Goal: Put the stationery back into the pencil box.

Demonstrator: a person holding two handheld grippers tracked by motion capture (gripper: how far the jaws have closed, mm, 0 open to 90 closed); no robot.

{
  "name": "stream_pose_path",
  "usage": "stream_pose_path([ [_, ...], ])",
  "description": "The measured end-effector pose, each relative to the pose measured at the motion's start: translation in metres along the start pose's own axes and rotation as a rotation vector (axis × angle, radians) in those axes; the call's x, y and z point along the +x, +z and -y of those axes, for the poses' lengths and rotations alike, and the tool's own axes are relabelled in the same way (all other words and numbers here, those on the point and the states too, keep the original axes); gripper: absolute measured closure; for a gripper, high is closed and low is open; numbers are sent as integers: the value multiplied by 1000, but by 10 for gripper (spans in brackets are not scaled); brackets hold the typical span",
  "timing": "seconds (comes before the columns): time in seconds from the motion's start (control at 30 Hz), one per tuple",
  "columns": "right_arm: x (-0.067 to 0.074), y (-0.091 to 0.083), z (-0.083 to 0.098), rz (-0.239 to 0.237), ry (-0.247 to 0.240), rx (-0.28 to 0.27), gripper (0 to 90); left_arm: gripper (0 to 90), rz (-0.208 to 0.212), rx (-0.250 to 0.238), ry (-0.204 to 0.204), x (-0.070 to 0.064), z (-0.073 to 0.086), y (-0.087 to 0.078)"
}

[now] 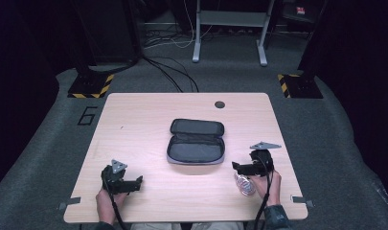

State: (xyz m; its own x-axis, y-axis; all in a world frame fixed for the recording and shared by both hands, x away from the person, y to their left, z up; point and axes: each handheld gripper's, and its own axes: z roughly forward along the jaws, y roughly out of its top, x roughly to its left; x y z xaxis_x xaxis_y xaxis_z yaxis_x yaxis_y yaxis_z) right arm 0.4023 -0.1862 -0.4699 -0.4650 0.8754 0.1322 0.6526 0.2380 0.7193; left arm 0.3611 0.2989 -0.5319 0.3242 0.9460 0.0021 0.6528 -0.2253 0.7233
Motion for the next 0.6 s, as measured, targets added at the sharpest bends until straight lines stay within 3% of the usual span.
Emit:
stream_pose_path([
  [0.17,-1,-11,18,-1,8,26,0,10,0,1,0,0,0,0],
  [0.37,7,-9,44,1,-24,61,7,10,2,5,1,0,0,0],
  [0.47,11,-7,50,11,-24,71,83,10,-2,-3,-1,0,0,0],
  [0.57,18,-3,57,22,-66,77,225,10,-1,1,0,0,0,0],
  [0.6,18,-3,57,22,-66,77,225,10,-1,1,0,0,0,0],
])
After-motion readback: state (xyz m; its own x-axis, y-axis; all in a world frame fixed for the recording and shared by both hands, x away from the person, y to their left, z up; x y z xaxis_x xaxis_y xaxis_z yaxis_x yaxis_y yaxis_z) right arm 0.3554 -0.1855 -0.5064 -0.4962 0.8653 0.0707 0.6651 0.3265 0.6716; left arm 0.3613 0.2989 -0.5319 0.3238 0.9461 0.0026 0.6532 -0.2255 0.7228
